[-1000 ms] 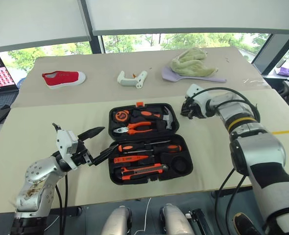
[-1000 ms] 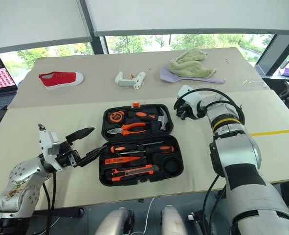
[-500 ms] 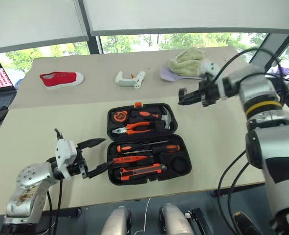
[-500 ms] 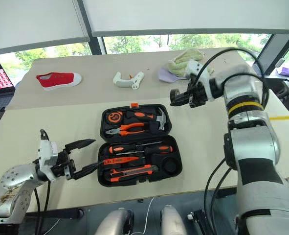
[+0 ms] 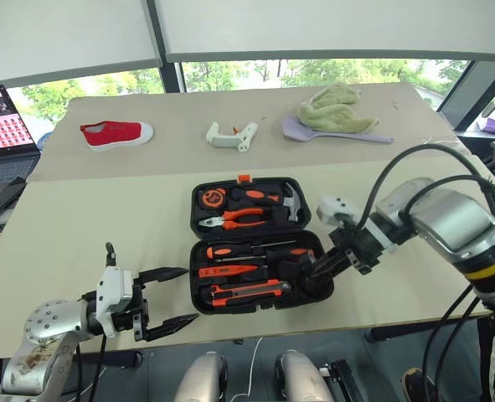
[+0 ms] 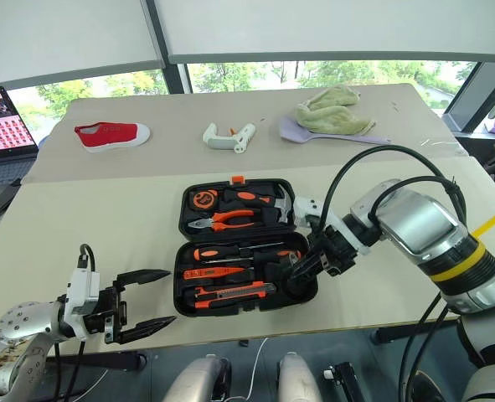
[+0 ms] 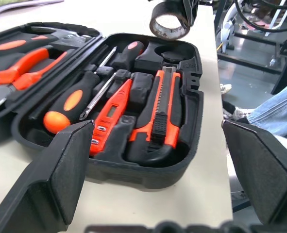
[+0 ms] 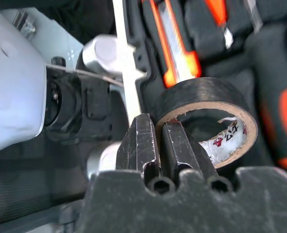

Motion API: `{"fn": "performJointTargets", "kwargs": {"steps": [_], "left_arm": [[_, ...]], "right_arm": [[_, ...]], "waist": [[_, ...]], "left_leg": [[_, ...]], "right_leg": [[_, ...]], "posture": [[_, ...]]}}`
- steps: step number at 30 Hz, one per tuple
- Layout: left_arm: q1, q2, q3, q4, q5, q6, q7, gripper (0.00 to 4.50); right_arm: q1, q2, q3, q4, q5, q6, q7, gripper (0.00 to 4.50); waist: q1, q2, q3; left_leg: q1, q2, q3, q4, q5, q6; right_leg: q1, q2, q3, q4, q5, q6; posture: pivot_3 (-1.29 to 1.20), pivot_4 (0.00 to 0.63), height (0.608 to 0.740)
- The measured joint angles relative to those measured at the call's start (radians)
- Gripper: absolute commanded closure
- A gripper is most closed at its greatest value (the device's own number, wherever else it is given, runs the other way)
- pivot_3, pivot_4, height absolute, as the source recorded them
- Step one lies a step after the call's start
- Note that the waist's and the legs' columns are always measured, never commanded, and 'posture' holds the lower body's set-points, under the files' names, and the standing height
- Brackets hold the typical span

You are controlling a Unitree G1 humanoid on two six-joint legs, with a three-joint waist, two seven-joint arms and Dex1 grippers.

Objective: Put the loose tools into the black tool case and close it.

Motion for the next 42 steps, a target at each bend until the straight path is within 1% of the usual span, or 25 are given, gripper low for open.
{"fn": "performJointTargets", "kwargs": {"steps": [3,6,9,12,14,16,18,20,25,26,27,28,31,34,38,39,42], "left_arm": [[-0.003,-0.006,-0.004,0.001,0.001,-0.003,0.000,0.00],[-0.005,-0.013,-0.009,0.008,0.001,-0.005,0.000,0.00],[-0.008,-0.019,-0.011,0.014,0.002,-0.007,0.000,0.00],[-0.012,-0.028,-0.014,0.017,0.007,-0.013,0.005,0.00],[-0.011,-0.029,-0.014,0.015,0.012,-0.018,0.012,0.00],[-0.005,-0.032,-0.014,0.007,0.012,-0.020,0.026,0.00],[0.010,-0.039,-0.013,-0.009,0.012,-0.020,0.045,0.00],[0.025,-0.039,-0.012,-0.023,0.011,-0.020,0.059,0.00],[0.019,-0.038,-0.001,-0.028,0.001,-0.009,0.087,0.00],[0.018,-0.037,0.007,-0.028,-0.002,-0.004,0.088,0.00],[0.017,-0.034,0.011,-0.028,-0.002,-0.001,0.091,0.00],[0.016,-0.032,0.017,-0.028,-0.003,0.001,0.094,0.00],[0.013,-0.031,0.033,-0.029,-0.008,0.008,0.109,0.00],[0.011,-0.037,0.054,-0.029,-0.035,0.029,0.137,0.00],[0.010,-0.041,0.098,-0.029,-0.078,0.078,0.188,0.00],[0.009,-0.042,0.113,-0.029,-0.085,0.093,0.208,0.00],[0.013,-0.042,0.175,-0.029,-0.116,0.133,0.262,0.00]], "right_arm": [[0.027,-0.027,0.011,-0.052,-0.035,0.030,-0.035,4.47],[0.039,-0.025,0.012,-0.054,-0.052,0.059,-0.073,4.47],[0.036,-0.018,0.016,-0.055,-0.062,0.075,-0.089,4.47],[0.009,-0.006,0.092,-0.081,-0.122,0.080,-0.118,4.47],[0.007,0.000,0.114,-0.086,-0.144,0.078,-0.127,4.47],[0.007,0.008,0.122,-0.079,-0.158,0.073,-0.133,3.72],[0.009,0.022,0.122,-0.063,-0.166,0.068,-0.141,3.11],[0.006,0.032,0.109,-0.057,-0.166,0.068,-0.141,2.41],[0.016,0.052,0.057,-0.063,-0.134,0.070,-0.138,0.75],[0.025,0.052,0.035,-0.069,-0.122,0.070,-0.137,0.32],[0.035,0.052,0.014,-0.073,-0.106,0.069,-0.135,0.10],[0.048,0.053,-0.021,-0.080,-0.082,0.067,-0.135,0.04],[0.074,0.069,-0.132,-0.090,-0.033,0.058,-0.151,0.04],[0.114,0.054,-0.238,-0.085,0.001,0.022,-0.153,0.04],[0.210,0.053,-0.398,-0.040,0.051,-0.092,-0.133,0.04],[0.242,0.056,-0.458,-0.025,0.081,-0.134,-0.112,0.04],[0.325,0.059,-0.595,0.033,0.101,-0.237,-0.117,0.77]], "waist": [[0.001,0.000,0.000],[0.000,0.000,0.000],[0.000,0.000,0.000],[0.000,-0.001,-0.001],[0.005,-0.003,-0.002],[0.007,-0.005,-0.003],[0.006,-0.005,-0.003],[0.006,-0.005,-0.003],[0.003,-0.005,-0.003],[0.004,-0.005,-0.003],[0.004,-0.005,-0.003],[0.004,-0.005,-0.003],[0.004,-0.005,-0.003],[0.006,-0.005,-0.003],[0.010,-0.005,-0.003],[0.011,-0.006,-0.003],[0.011,-0.006,-0.003]], "left_leg": [[0.000,0.000,0.000,0.001,0.000,0.000],[0.000,0.000,0.000,0.001,0.000,0.000],[0.000,0.000,0.000,0.001,0.000,0.000],[0.000,0.000,0.000,0.002,0.000,0.000],[0.001,0.000,0.000,0.003,0.000,0.000],[0.001,0.000,0.000,0.004,0.000,0.001],[0.000,0.000,0.000,0.005,-0.001,0.001],[0.001,0.001,0.000,0.005,-0.001,0.001],[0.001,0.001,0.000,0.005,-0.001,0.002],[0.000,0.001,0.000,0.005,-0.001,0.002],[0.000,0.001,0.000,0.005,-0.001,0.002],[0.000,0.001,0.000,0.005,-0.001,0.002],[0.000,0.001,0.000,0.005,-0.001,0.002],[0.000,0.001,0.000,0.005,-0.001,0.002],[0.000,0.001,0.001,0.006,-0.001,0.002],[0.000,0.001,0.001,0.006,-0.001,0.002],[0.001,0.002,0.001,0.006,-0.001,0.002]], "right_leg": [[0.000,0.000,0.000,0.000,0.000,0.000],[0.000,0.001,0.000,0.000,0.000,0.000],[0.001,0.005,0.000,0.000,0.000,0.000],[0.001,0.005,0.000,0.000,0.000,0.000],[0.002,0.005,0.000,0.000,0.000,0.000],[0.003,0.005,0.000,0.000,0.000,0.000],[0.003,0.001,0.000,0.000,0.000,0.000],[0.003,0.000,0.000,0.000,0.000,0.000],[0.002,0.000,-0.001,0.001,0.000,0.000],[0.002,0.000,-0.001,0.001,0.000,0.000],[0.002,0.000,-0.001,0.001,0.000,0.000],[0.002,0.000,-0.001,0.001,0.000,0.000],[0.002,0.001,-0.001,0.001,0.000,0.000],[0.002,0.002,-0.001,0.000,0.000,0.000],[0.003,0.005,-0.001,0.001,0.000,0.000],[0.003,0.005,0.000,0.001,0.000,0.000],[0.004,0.007,0.000,0.001,0.000,0.000]], "posture": [[0.00,0.150,0.740],[0.00,0.150,0.740],[0.00,0.150,0.740],[0.00,0.150,0.740],[0.00,0.150,0.740],[0.00,0.150,0.740],[0.00,0.150,0.740],[0.00,0.150,0.740],[0.00,0.150,0.740],[0.00,0.150,0.740],[0.00,0.150,0.740],[0.00,0.150,0.740],[0.00,0.150,0.740],[0.00,0.150,0.740],[0.00,0.150,0.740],[0.00,0.150,0.740],[0.00,0.150,0.740]]}}
